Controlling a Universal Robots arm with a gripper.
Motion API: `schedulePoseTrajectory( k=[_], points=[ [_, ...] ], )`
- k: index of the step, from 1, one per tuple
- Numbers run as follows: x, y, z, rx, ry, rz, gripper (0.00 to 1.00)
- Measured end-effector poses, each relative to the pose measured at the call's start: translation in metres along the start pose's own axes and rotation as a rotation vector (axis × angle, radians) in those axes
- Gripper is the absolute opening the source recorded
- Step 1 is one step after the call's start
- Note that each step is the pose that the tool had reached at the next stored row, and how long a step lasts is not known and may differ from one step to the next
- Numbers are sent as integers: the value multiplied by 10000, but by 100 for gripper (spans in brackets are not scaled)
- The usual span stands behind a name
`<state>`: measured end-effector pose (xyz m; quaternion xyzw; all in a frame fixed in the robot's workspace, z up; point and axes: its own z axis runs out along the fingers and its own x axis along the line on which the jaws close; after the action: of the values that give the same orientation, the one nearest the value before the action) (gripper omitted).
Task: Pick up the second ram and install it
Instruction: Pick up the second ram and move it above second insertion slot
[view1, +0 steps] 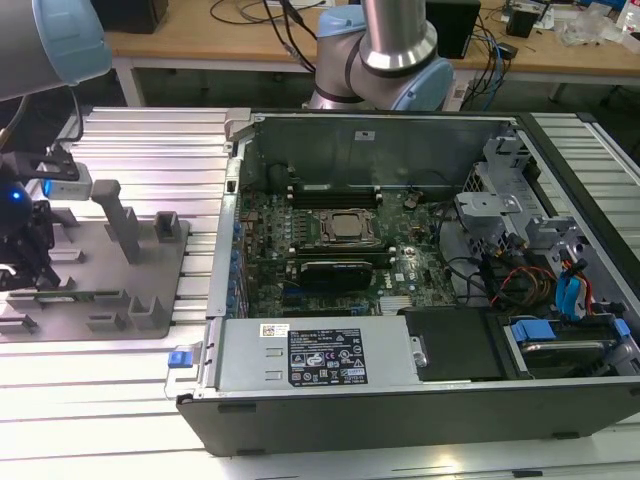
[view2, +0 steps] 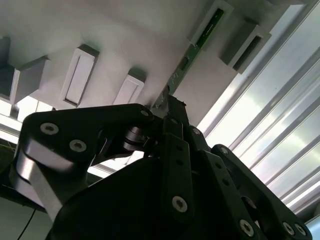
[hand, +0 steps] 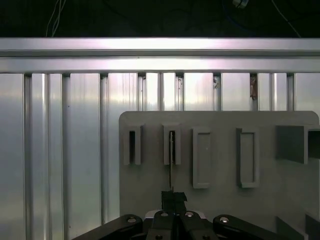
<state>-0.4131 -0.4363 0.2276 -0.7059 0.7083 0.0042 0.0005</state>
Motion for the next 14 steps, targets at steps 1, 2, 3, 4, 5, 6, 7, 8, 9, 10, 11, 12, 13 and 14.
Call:
schedulePoseTrajectory(
  k=[1, 2, 3, 4, 5, 6, 7, 8, 9, 10, 11, 12, 13, 14],
  points=[
    [1, 4, 20, -3, 1, -1, 8],
    [1, 5, 37, -2, 2, -2, 8],
    [1, 5, 48, -3, 1, -1, 8],
    [2, 5, 52, -3, 2, -1, 8],
    [2, 5, 53, -4, 3, -2, 8],
    [2, 5, 53, -3, 2, -3, 8],
    [2, 5, 54, -2, 4, -3, 8],
    [2, 5, 54, -3, 4, -2, 8],
    [2, 5, 54, -2, 5, -3, 8],
    [2, 5, 54, -2, 6, -3, 9],
    [2, 5, 53, -3, 7, -3, 15],
    [2, 5, 54, -2, 10, -3, 15],
    [0, 6, 58, -1, 84, 0, 15],
    [2, 5, 61, -6, 188, -2, 15]
  ],
)
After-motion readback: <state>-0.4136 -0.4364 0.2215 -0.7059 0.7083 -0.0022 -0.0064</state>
